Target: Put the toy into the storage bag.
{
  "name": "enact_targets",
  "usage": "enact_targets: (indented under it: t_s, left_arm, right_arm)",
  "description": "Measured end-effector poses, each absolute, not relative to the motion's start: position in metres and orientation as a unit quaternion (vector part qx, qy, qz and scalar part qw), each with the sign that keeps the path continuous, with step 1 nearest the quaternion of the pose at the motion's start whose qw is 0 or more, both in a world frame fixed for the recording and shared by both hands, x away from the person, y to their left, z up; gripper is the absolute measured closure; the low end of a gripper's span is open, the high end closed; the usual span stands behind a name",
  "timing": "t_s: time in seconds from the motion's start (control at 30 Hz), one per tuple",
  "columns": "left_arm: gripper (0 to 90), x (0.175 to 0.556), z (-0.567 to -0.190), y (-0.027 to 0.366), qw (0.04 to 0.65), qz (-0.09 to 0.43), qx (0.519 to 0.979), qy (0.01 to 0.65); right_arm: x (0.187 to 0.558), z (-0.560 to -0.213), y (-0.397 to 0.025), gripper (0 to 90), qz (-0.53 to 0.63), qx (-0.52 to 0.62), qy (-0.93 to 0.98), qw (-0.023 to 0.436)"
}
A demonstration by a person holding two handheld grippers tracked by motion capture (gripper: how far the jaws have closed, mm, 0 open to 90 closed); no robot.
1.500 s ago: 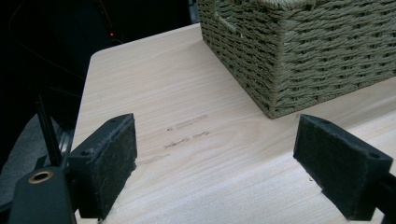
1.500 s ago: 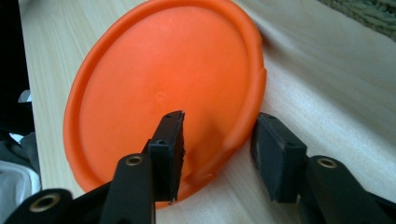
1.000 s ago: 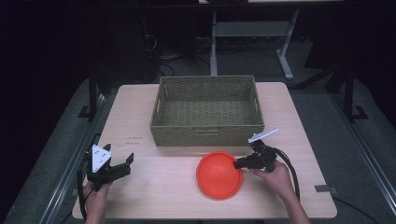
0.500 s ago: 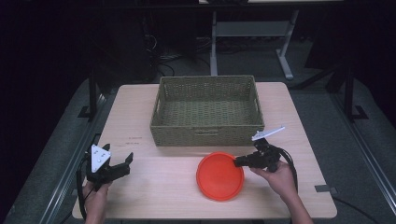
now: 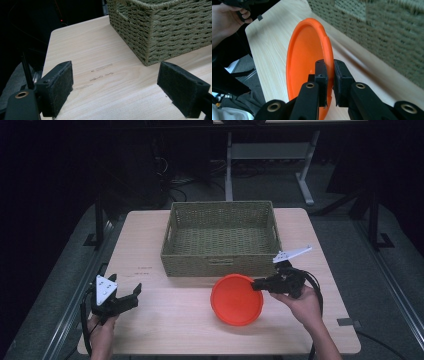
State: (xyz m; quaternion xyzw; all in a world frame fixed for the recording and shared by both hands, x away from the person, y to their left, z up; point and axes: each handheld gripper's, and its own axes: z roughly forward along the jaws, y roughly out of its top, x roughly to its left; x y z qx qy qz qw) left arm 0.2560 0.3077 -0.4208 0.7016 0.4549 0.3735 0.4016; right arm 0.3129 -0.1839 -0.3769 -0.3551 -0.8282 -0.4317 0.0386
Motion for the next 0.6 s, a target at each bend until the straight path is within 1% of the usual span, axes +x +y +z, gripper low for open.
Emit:
enact_targets:
  t_s: [0.6]
  left_arm:
    - [12.7,0.255,-0.420,0.309,0.401,0.372,0.700,0.459]
  right_arm:
    - [0.328,-0.342,-0.177,82.1,-0.423,-0.344,-0.838,0.020]
